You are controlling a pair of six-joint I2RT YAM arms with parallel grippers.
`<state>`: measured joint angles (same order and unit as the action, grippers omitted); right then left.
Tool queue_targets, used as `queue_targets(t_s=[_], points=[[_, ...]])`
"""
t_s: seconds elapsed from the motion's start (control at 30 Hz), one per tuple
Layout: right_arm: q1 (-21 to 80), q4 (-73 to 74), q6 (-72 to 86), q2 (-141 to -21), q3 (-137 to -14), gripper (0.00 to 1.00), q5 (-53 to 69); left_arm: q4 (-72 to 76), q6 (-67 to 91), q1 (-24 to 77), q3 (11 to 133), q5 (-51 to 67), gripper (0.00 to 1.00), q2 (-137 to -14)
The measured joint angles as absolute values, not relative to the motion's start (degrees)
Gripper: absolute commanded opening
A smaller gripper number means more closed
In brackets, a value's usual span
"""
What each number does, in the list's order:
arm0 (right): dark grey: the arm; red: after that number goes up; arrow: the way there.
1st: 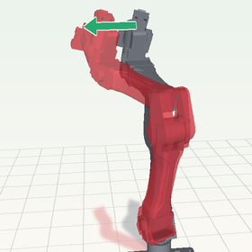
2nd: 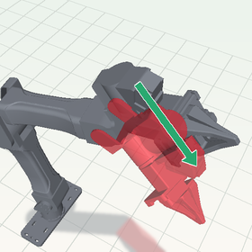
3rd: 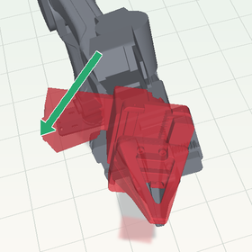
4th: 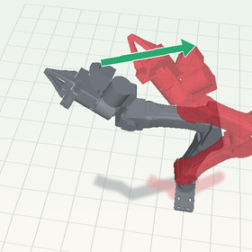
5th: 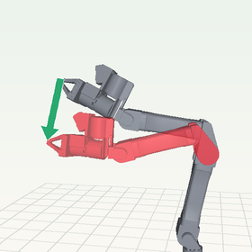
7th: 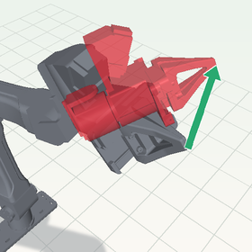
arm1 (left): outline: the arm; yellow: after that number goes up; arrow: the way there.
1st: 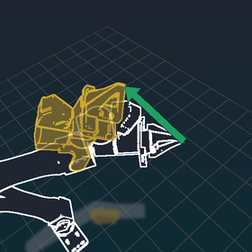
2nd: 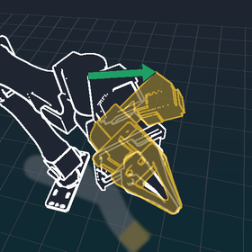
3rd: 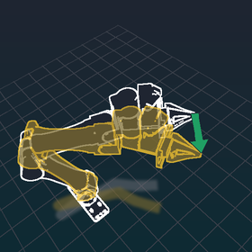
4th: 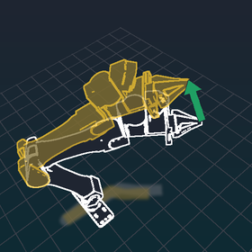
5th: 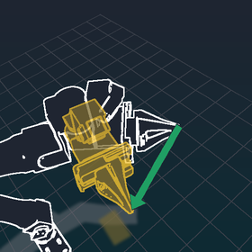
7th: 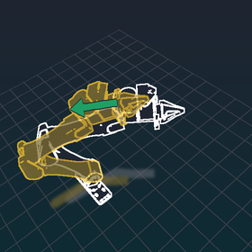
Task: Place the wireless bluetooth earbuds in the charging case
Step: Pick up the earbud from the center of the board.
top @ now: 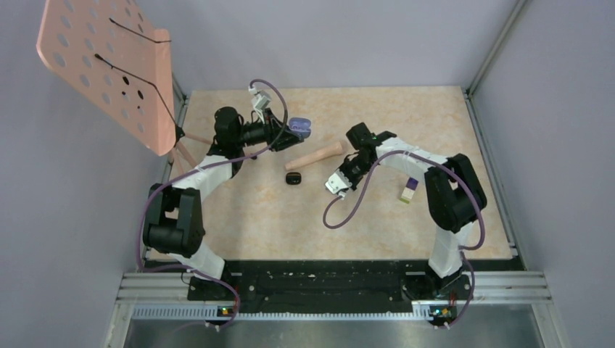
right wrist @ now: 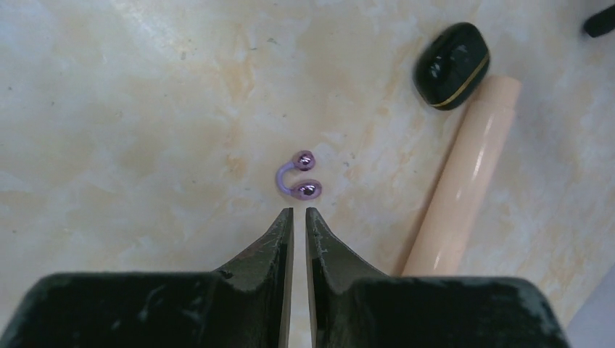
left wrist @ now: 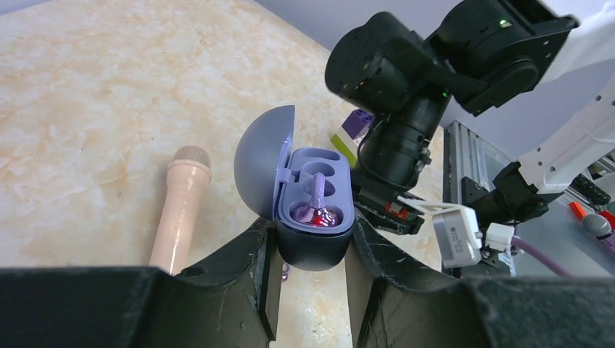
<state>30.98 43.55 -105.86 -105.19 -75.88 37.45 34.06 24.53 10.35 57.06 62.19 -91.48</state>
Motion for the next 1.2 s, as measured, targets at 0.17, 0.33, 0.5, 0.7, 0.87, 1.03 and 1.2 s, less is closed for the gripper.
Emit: queue_targets(t_s=[0.17,0.33,0.5,0.7,0.87,1.03,1.2], points=[[31.2,46.4,-111.7,-109.1,-76.8,0.11,36.4,33.1,24.5,9.8,56.9,62.0,0.0,-91.5],[31.9,48.1,-115.0,-110.3,-78.0,0.11,35.2,32.5,24.3,9.4,56.4,61.8,0.0,-91.5],[32.4,48.4,-116.2,-111.5,-79.4,0.12,34.3,31.7,24.0,9.1,55.6,61.8,0.0,-91.3],[32.6,49.4,-117.5,-113.2,-80.0,0.12,33.8,31.3,23.8,9.0,55.3,61.6,0.0,-91.3],[32.9,50.1,-118.1,-114.1,-81.1,0.14,33.5,31.2,23.8,8.9,55.3,61.5,0.0,-91.2],[33.2,50.5,-118.5,-114.2,-81.8,0.14,32.7,31.2,23.8,8.9,55.2,61.4,0.0,-91.2],[33.4,50.7,-118.6,-116.7,-82.9,0.14,31.6,31.2,23.8,8.6,55.0,61.4,0.0,-91.2]])
